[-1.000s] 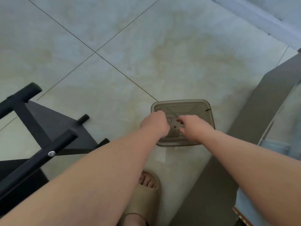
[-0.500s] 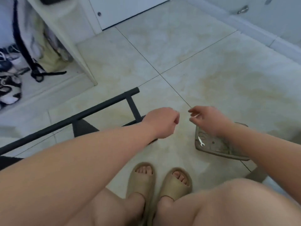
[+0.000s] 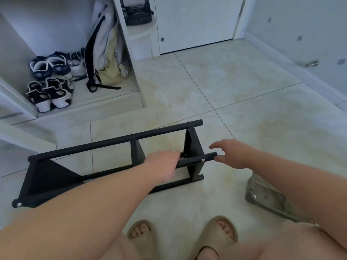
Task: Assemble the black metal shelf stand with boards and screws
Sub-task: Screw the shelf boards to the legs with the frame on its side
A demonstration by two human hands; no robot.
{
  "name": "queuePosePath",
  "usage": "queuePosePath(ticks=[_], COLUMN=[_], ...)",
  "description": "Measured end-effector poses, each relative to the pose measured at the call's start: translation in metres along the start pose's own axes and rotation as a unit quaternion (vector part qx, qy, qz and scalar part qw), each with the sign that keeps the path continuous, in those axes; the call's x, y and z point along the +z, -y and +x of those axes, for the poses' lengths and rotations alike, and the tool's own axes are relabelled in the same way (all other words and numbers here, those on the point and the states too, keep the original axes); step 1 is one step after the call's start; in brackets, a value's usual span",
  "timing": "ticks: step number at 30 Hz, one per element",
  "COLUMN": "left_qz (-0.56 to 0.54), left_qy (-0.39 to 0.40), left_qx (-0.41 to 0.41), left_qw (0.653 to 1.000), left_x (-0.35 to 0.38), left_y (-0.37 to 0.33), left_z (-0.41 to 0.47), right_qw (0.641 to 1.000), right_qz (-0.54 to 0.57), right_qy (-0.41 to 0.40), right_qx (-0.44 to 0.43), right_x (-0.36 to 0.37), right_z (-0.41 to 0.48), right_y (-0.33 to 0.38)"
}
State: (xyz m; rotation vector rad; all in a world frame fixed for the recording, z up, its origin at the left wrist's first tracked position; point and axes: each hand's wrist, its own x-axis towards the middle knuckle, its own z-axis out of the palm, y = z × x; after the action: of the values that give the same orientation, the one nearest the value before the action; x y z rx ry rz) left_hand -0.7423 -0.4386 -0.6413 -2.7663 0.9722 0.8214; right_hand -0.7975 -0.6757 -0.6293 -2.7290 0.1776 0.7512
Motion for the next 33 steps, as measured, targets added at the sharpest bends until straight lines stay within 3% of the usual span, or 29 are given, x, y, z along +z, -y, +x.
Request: queuePosePath(ticks=[8, 14, 18, 27, 33], left_qz=[0.052, 0.068, 0.054, -0.040, -0.149], left_qy=[0.029, 0.032, 0.012, -0.117, -0.256], left_qx=[-0.002, 0.006, 0.015, 0.038, 0.048], left_qw=[0.998, 0.997, 0.998, 0.992, 0.954], left_x=[-0.003, -0.006, -0.026, -0.093, -0.125], left_y=[0.015, 0.013, 0.021, 0.032, 0.030], left_z=[0.017, 0.017, 0.013, -0.010, -0.019], right_qw=[0.997, 0.982, 0.943, 0.863, 0.826], right_qz=[0.043, 0.165, 0.311, 0.461, 0.479], right_qy=[0.042, -0.011, -0.067, -0.204, -0.295], right_qx=[0.051, 0.088, 0.096, 0.030, -0.038], right_x=[0.005, 0.013, 0.006, -0.084, -0.167], right_z=[0.023, 0.028, 0.023, -0.006, -0.034], right_y=[0.002, -0.001, -0.005, 0.006, 0.040])
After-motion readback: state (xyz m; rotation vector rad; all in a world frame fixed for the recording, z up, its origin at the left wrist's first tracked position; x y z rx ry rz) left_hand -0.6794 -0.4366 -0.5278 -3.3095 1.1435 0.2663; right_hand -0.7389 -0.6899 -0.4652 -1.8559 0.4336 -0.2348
